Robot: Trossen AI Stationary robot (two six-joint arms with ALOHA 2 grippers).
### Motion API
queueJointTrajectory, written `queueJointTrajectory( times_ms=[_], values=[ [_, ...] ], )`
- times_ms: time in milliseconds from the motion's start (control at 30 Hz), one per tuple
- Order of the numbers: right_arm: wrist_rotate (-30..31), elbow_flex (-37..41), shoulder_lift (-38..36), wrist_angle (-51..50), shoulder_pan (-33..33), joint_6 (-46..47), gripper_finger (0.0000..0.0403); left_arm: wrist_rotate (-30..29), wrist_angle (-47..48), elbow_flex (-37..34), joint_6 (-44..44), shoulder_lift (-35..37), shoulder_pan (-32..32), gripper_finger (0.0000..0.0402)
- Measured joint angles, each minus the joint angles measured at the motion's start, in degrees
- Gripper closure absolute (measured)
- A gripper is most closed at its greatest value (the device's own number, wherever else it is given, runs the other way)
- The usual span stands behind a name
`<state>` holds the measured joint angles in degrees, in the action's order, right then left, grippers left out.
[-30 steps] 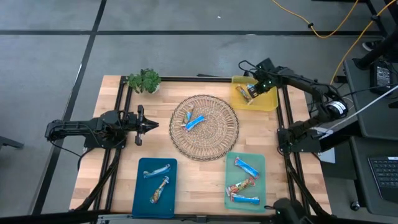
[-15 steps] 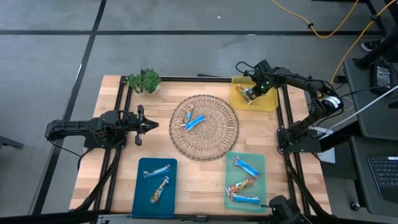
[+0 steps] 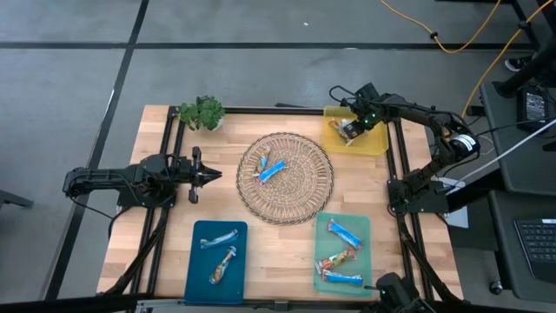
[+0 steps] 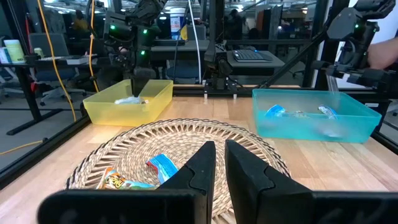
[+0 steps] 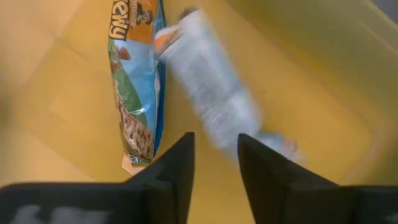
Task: Pick and place Granola Bars by type
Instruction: Put the red granola bar into the green bin
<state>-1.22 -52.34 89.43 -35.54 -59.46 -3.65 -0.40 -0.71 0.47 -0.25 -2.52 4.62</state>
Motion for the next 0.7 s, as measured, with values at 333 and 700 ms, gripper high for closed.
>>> queueJointTrajectory(
  times_ms=[333,700],
  values=[
    [0.0,0.0,-4.3,-0.7,0.2,-0.1,0.0196,0.0,0.0,0.0,0.0,0.0,0.0,0.0370],
    [-2.9,-4.9,-12.9,-9.8,6.1,-3.5,0.0191,0.0,0.0,0.0,0.0,0.0,0.0,0.0370]
  ],
)
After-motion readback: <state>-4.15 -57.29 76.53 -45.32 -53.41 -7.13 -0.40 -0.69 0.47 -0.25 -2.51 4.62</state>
